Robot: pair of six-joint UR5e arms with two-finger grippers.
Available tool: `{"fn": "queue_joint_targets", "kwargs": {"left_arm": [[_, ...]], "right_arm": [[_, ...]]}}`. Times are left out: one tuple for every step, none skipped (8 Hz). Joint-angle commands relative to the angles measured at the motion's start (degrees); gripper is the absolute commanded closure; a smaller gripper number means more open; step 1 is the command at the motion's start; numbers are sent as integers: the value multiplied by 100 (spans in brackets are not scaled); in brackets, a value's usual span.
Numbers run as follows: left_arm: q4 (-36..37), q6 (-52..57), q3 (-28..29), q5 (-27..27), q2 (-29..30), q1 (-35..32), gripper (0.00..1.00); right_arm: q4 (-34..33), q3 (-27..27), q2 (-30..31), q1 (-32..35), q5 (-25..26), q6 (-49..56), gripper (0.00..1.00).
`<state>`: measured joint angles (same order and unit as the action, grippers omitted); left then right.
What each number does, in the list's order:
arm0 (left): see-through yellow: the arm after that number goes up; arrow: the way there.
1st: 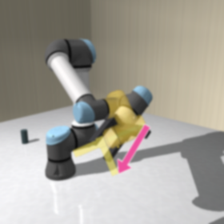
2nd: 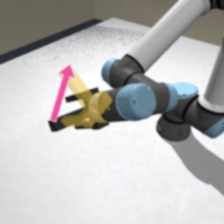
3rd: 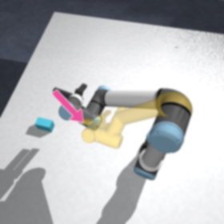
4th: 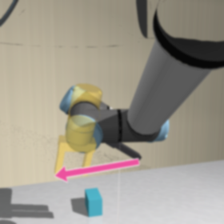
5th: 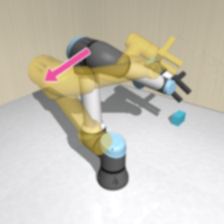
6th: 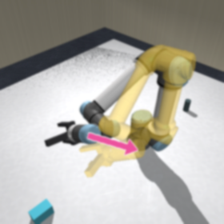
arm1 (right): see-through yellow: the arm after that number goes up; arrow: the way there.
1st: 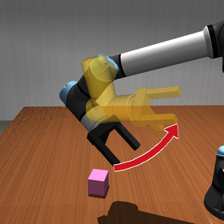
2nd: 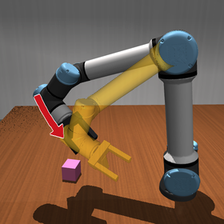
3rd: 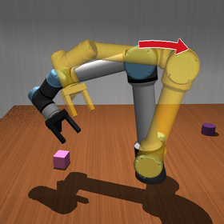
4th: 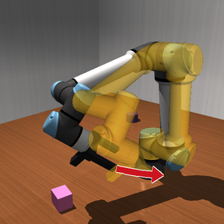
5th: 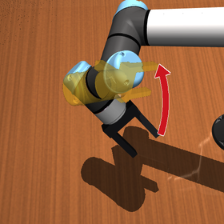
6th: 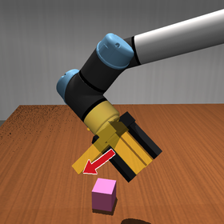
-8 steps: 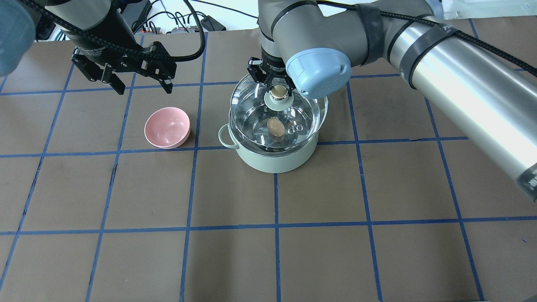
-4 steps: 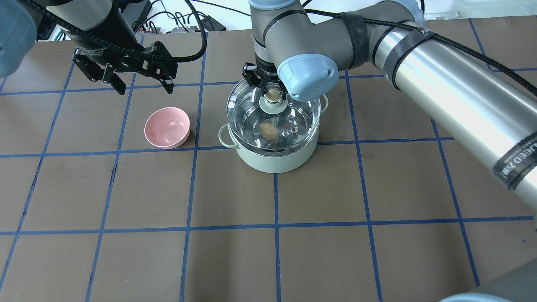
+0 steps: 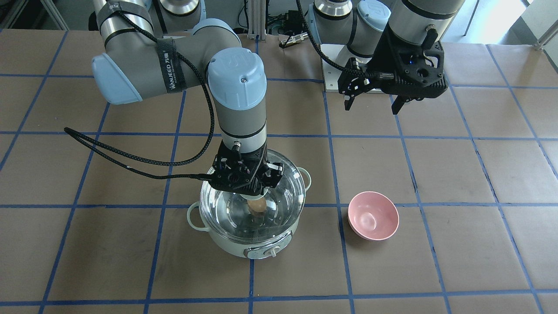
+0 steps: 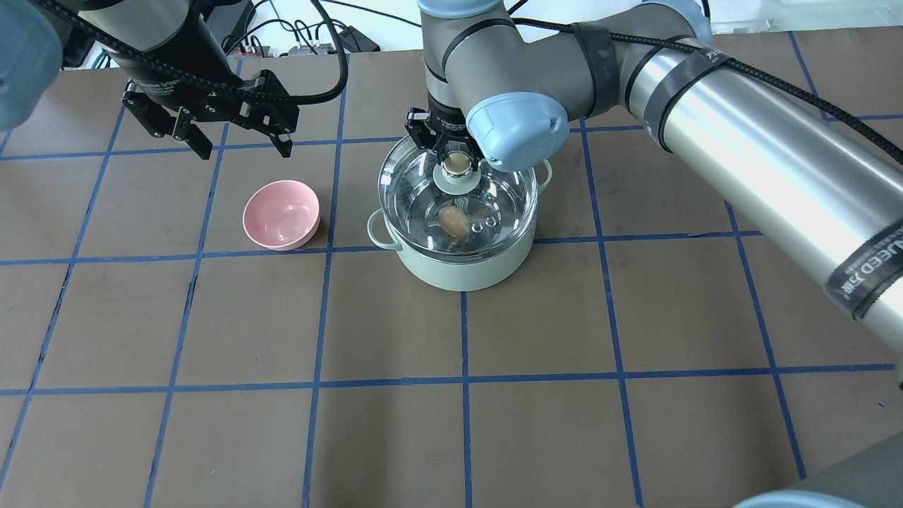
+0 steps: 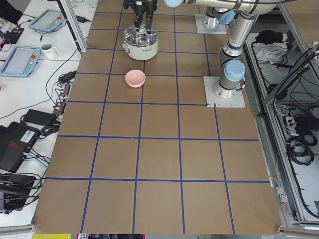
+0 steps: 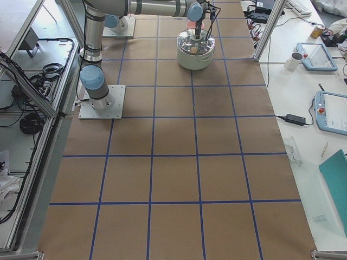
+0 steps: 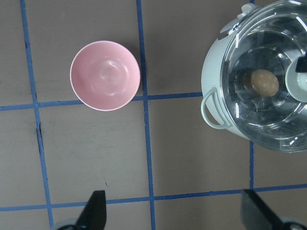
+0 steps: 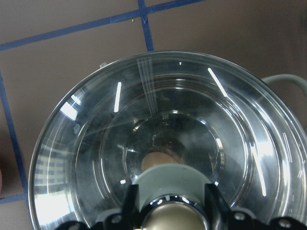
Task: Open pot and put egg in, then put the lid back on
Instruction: 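Lower the glass lid onto the pot with the right gripper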
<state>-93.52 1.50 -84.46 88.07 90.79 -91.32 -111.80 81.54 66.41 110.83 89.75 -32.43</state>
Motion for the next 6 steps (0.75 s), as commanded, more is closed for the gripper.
{"fn": "queue_joint_targets", "kwargs": {"left_arm": [[0, -1, 0, 0, 0, 0, 0], [0, -1, 0, 0, 0, 8, 0], [0, -1, 0, 0, 0, 9, 0], [0, -1, 0, 0, 0, 9, 0], [0, -1, 0, 0, 0, 0, 0], [0, -1, 0, 0, 0, 8, 0]], "right_arm": [[1, 73, 4, 0, 7, 140, 100], [-8, 73, 4, 0, 16, 219, 100], [-26, 82, 4, 0, 7, 228, 100], [-35, 73, 4, 0, -1, 237, 100], [-35, 82, -5, 0, -1, 281, 99], [-35, 82, -5, 0, 7, 464, 99]]}}
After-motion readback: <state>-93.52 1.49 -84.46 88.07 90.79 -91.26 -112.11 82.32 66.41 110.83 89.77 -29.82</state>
